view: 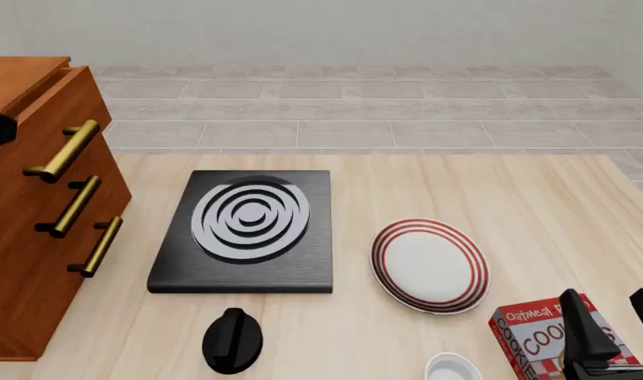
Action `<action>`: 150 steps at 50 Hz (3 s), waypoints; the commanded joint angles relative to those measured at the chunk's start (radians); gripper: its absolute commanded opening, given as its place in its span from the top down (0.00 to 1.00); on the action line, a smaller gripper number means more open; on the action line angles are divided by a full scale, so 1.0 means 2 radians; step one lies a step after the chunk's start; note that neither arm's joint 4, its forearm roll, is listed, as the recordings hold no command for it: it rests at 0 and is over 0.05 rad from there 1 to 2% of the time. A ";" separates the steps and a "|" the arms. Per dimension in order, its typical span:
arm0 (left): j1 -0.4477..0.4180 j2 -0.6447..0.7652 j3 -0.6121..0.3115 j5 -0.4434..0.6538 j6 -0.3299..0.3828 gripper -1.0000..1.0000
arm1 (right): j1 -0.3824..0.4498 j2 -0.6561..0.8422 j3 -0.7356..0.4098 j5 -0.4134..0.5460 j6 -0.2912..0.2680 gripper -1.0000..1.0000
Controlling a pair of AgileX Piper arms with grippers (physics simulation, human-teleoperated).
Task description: Pick the akita bowl in the top layer of the wooden cabinet and place it on the plate.
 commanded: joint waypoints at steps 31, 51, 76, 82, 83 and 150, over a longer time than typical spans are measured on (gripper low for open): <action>0.017 -0.017 0.082 -0.039 -0.012 0.00 | 0.002 -0.008 -0.001 0.008 -0.003 0.00; 0.025 -0.021 0.122 -0.057 -0.011 0.00 | 0.002 -0.008 0.001 0.009 -0.002 0.00; 0.030 -0.020 0.150 -0.065 -0.013 0.00 | 0.002 -0.004 -0.001 0.004 -0.001 0.00; 0.023 -0.018 0.150 -0.062 -0.021 0.00 | 0.002 0.005 -0.001 -0.004 -0.001 0.00; 0.022 -0.019 0.149 -0.061 -0.021 0.00 | 0.002 0.006 0.000 -0.005 -0.001 0.00; -0.093 0.021 0.068 -0.018 -0.047 0.00 | -0.002 0.000 -0.002 0.003 0.006 0.00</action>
